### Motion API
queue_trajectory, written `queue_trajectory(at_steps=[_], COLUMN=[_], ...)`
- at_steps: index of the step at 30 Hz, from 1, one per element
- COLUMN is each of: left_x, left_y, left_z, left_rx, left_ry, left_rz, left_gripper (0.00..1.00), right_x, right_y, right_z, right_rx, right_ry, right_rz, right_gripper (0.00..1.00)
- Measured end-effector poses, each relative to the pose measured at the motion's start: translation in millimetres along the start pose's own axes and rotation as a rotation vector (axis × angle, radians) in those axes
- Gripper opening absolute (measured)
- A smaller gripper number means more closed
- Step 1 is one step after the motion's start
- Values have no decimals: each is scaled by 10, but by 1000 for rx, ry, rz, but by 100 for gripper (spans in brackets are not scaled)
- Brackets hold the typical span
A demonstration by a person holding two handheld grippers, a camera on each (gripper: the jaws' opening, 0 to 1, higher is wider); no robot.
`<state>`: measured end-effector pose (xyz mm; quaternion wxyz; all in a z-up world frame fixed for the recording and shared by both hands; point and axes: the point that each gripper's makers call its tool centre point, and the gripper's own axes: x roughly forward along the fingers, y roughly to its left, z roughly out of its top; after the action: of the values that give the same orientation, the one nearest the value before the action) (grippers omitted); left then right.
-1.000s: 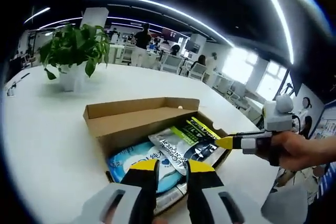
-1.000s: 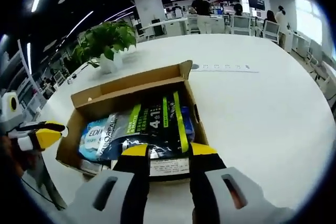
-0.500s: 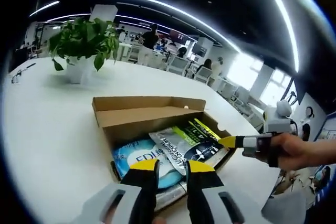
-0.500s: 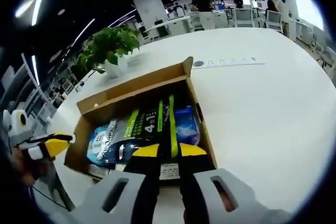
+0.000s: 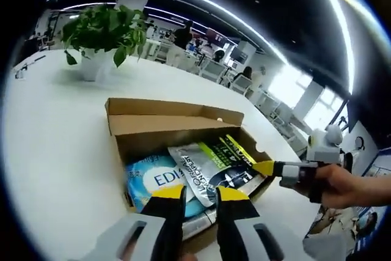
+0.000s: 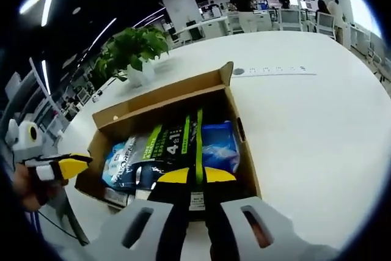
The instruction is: Operate the shoe box by opening the lid, removing the specified soft item, and placing it in the target area until the item is outside and the box remains undamaged.
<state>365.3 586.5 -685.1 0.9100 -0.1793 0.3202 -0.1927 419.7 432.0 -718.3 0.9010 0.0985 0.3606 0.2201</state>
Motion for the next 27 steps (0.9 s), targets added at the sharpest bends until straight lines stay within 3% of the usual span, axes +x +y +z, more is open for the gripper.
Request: queue_trajectory(at_steps=[3, 12, 27], left_x=[89, 252, 407], left_y=[22, 107, 112], left_z=[-78, -136, -171], left_rx=[6, -3, -64], left_ry=[54, 102, 152], left_rz=[24, 70, 62], left_gripper=[19, 18, 14], right_x=[5, 7, 5], right_y=[-4, -5, 0], right_z=[-2, -4, -2], right_rx=[-11, -28, -38], right_ry=[2, 3, 2], right_rz=[1, 2, 18], right_gripper=[5, 5, 4])
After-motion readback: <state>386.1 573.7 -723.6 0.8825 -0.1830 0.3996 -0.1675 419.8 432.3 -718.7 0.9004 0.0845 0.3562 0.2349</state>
